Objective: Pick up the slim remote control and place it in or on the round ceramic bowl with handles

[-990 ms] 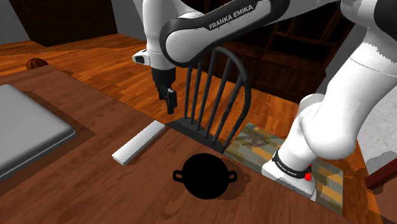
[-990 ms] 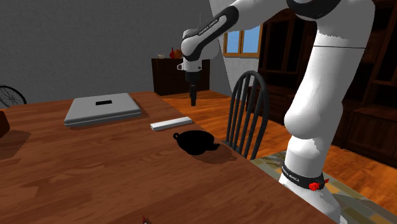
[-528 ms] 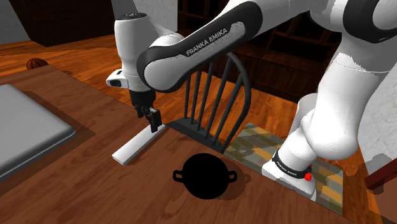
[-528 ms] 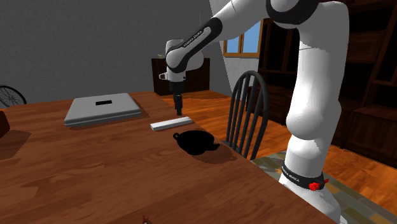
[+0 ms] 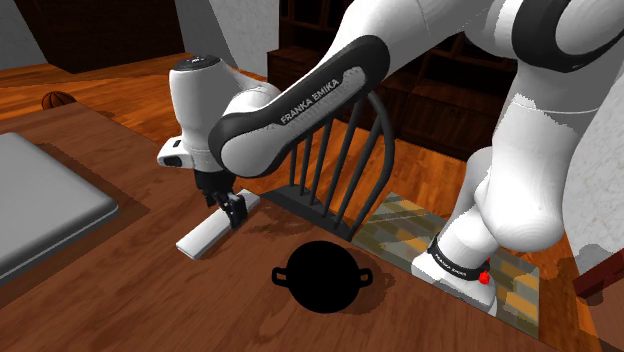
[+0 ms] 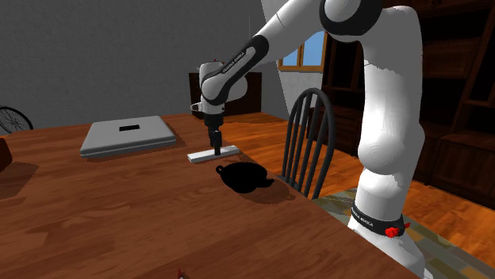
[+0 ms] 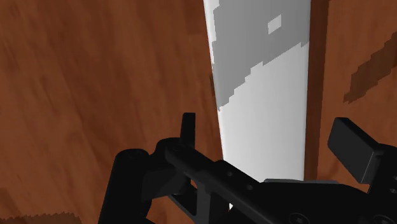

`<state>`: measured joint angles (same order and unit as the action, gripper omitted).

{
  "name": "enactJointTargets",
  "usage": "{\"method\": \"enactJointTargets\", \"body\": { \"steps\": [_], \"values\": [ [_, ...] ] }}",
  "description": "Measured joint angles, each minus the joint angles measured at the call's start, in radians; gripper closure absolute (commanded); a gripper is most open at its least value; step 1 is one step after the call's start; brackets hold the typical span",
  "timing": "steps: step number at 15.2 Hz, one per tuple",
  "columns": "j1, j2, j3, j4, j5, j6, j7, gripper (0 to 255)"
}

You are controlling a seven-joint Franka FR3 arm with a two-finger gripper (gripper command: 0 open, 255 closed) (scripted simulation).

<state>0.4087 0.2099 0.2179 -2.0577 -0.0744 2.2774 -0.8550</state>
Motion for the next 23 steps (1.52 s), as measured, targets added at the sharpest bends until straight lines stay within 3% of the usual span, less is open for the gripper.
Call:
{"method": "enactJointTargets", "body": {
  "steps": [8, 9, 23],
  "values": [
    [0.002, 0.017, -0.001, -0.013, -0.006, 0.029, 0.005, 0],
    [0.002, 0.017, -0.001, -0.013, -0.006, 0.029, 0.005, 255],
    [-0.001, -0.006, 0.001, 0.000, 0.002, -0.006, -0.002, 255]
  ]
}}
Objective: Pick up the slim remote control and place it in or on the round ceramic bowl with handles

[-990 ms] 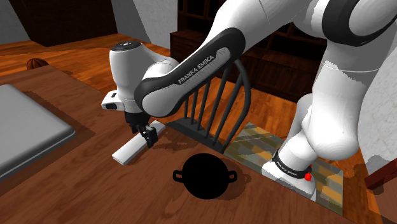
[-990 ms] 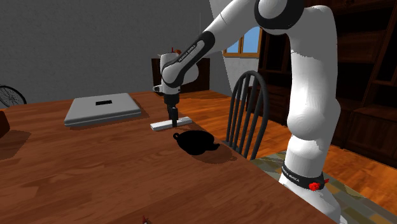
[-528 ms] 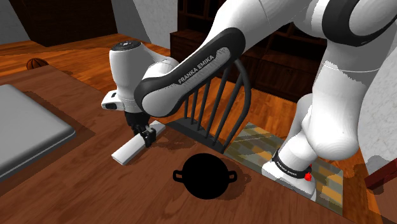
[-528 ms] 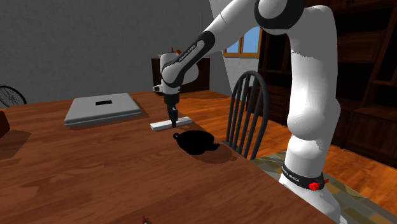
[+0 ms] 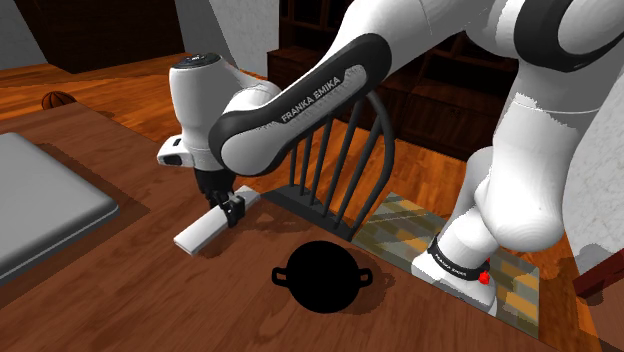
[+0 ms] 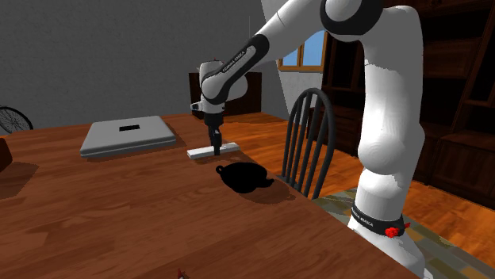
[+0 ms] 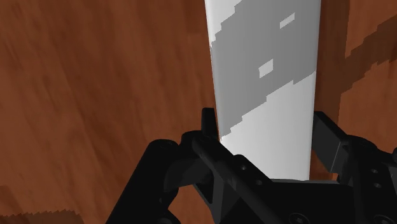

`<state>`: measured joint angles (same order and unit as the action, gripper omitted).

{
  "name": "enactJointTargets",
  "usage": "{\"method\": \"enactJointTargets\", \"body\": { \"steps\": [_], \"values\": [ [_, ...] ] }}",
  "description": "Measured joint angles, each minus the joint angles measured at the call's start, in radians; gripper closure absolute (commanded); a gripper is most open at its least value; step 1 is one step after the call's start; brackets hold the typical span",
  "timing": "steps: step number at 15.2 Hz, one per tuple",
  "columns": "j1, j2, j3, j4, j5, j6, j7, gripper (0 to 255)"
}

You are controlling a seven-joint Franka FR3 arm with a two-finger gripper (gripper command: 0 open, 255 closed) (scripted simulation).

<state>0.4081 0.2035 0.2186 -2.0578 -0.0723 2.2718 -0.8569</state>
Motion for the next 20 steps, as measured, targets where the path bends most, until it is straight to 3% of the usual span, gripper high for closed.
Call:
{"method": "enactJointTargets", "body": {
  "steps": [20],
  "values": [
    [-0.006, -0.113, 0.007, 0.137, 0.037, -0.247, -0.027, 255]
  ]
}}
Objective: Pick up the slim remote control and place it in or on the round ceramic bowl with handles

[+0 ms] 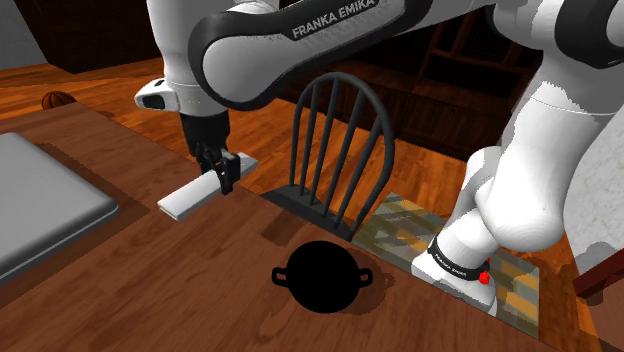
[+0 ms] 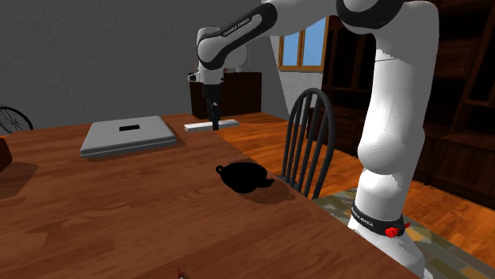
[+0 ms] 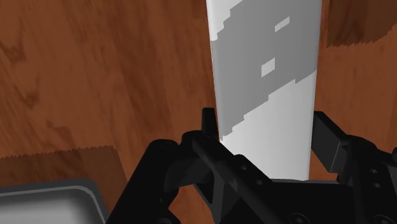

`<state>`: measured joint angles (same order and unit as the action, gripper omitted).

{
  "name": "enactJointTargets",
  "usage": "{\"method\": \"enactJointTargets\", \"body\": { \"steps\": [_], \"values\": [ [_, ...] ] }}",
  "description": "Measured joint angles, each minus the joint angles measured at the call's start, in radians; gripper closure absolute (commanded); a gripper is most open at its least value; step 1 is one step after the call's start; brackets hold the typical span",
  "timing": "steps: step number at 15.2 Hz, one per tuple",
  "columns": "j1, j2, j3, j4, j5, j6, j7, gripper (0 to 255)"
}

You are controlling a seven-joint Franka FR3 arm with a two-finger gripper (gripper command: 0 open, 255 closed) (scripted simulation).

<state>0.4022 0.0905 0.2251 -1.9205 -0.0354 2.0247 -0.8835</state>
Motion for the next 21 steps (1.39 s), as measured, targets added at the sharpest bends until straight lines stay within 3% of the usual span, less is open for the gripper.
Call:
{"method": "enactJointTargets", "body": {
  "steps": [10, 21],
  "values": [
    [0.001, -0.037, 0.002, 0.082, 0.010, -0.118, -0.003, 255],
    [0.075, -0.375, 0.068, -0.278, 0.108, -0.085, 0.092, 255]
  ]
}}
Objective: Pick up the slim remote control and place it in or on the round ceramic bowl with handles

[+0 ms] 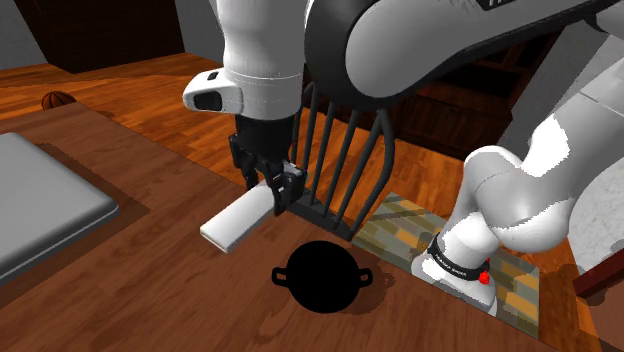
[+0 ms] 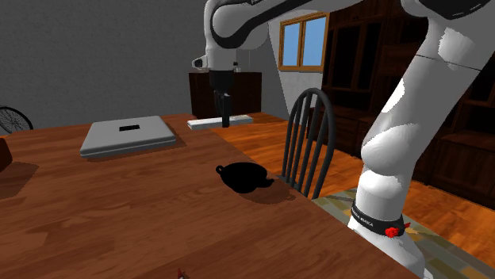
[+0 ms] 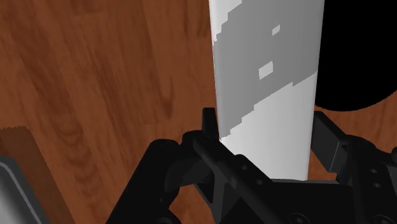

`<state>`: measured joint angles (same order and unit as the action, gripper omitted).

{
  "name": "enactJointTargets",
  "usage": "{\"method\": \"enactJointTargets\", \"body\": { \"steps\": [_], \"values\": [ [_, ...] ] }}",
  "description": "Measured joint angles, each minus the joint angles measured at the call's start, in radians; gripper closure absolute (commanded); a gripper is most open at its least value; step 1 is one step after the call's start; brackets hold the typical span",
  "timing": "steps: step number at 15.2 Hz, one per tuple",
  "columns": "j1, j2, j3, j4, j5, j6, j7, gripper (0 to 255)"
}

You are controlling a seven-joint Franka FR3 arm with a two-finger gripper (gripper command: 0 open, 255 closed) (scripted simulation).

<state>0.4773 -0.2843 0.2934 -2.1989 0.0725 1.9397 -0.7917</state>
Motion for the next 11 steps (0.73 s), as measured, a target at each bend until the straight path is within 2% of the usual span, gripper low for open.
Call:
{"method": "enactJointTargets", "body": {
  "steps": [6, 11],
  "values": [
    [0.066, -0.183, 0.045, -0.152, 0.071, -0.023, 0.066, 255],
    [0.122, -0.301, 0.086, -0.228, 0.127, -0.058, 0.127, 255]
  ]
}}
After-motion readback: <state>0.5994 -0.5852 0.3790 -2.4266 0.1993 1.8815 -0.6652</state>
